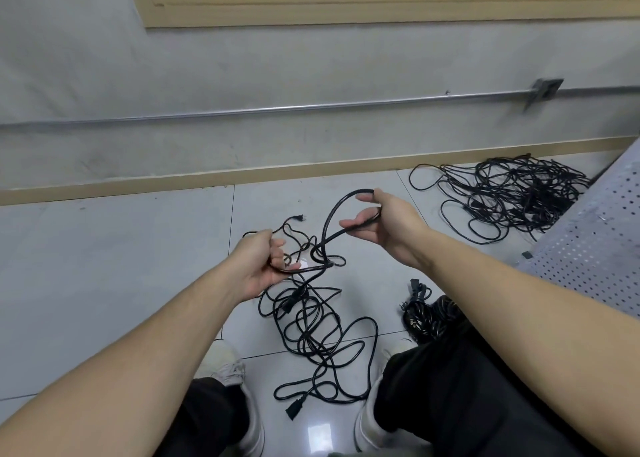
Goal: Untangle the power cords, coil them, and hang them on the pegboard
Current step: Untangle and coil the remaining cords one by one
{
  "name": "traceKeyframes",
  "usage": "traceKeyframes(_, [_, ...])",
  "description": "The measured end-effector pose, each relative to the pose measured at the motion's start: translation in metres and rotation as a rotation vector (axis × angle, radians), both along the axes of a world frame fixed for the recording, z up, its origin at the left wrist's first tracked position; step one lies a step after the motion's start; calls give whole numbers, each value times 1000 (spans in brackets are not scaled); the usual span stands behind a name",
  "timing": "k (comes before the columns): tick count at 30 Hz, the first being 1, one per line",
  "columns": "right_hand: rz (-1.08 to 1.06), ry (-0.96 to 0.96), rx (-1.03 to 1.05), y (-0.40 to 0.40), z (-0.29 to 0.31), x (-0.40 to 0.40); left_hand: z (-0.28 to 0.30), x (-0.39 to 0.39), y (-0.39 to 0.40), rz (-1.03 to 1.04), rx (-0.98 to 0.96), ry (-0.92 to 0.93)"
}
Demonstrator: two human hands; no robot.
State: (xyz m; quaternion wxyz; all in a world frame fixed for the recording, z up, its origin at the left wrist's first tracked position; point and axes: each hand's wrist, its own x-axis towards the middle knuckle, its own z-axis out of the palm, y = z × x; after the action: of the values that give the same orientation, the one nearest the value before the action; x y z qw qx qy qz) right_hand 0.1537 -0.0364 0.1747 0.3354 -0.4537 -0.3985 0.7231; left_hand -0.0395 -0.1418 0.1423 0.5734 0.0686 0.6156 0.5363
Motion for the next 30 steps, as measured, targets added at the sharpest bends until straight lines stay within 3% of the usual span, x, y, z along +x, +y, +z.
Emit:
traceKeyframes(4, [53, 96, -1, -5, 4, -4, -14, 4, -4, 27, -136, 120])
traceKeyframes(6, [72, 129, 19, -6, 5, -7, -25, 5, -5, -98, -178, 401])
traceKeyframes(8, [78, 146, 49, -7, 6, -8, -31, 9, -5, -306, -101, 775])
traceKeyframes(9, [83, 146, 62, -7, 7, -9, -31, 13, -5, -381, -16, 868])
traceKeyframes(13, [132, 158, 82, -10, 8, -12, -32, 32, -2, -587, 153, 958])
traceKeyframes(15, [159, 180, 79, -13, 9, -14, -36, 39, -2, -590, 182, 952])
traceKeyframes(20, [261, 177, 112, -17, 11, -15, -25, 51, 1, -280, 132, 651])
traceKeyframes(25, [383, 16, 295, -20, 4, -15, -25, 39, 2, -241, 107, 759])
traceKeyframes(30, [364, -347, 600, -12, 1, 0, -17, 20, 2, -122, 43, 401])
